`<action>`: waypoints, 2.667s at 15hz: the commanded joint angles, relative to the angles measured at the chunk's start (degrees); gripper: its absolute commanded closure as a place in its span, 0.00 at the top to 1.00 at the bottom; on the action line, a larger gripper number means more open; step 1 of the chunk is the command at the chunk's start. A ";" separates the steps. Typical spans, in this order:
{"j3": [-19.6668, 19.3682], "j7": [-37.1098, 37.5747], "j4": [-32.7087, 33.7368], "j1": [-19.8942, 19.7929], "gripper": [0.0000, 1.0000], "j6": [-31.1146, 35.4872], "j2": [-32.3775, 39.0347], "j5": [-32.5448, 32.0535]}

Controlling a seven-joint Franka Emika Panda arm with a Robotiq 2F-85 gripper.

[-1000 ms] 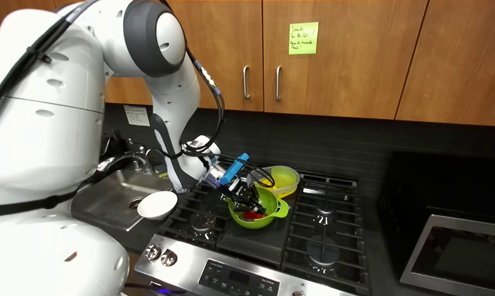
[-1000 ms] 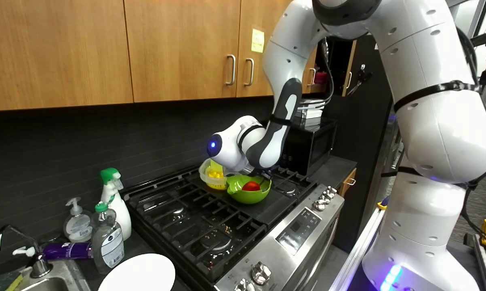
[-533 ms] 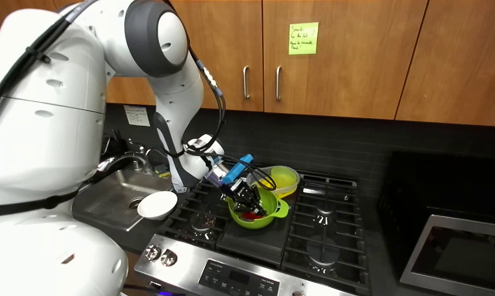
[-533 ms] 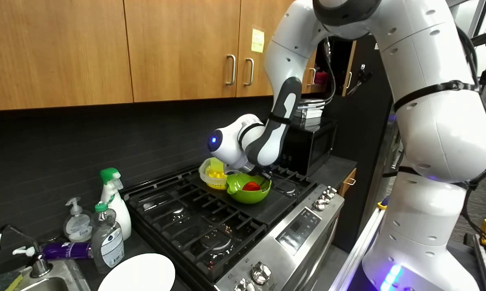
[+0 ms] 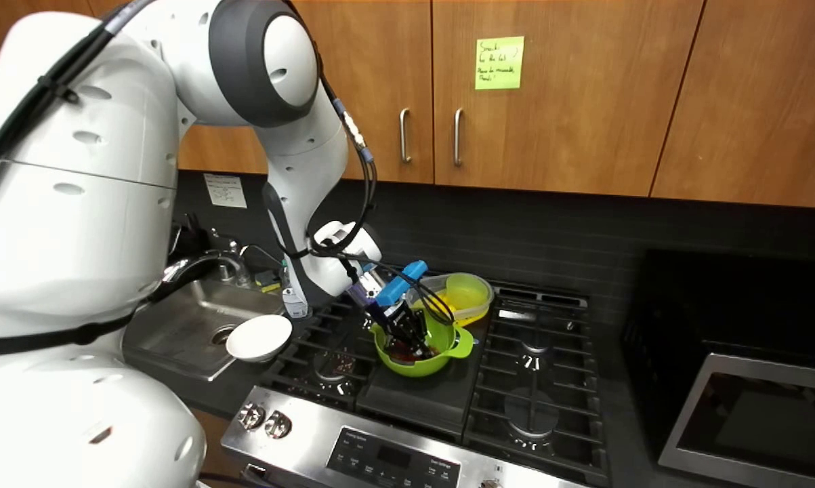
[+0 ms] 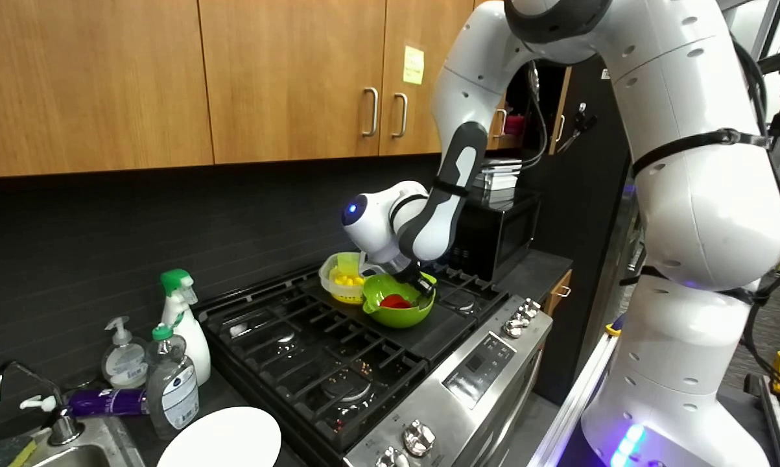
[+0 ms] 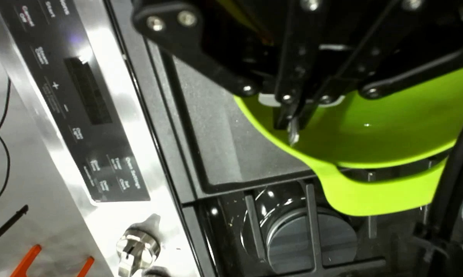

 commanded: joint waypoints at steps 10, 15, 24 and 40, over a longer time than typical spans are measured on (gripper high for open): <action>-0.32 -13.77 -0.35 -4.24 0.01 12.97 3.03 11.95; -0.32 -25.28 0.17 -5.31 0.01 17.04 4.98 20.61; -0.77 -38.11 -0.16 -5.41 0.01 17.36 4.36 30.81; -1.04 -50.35 0.15 -4.64 0.01 15.66 5.24 45.20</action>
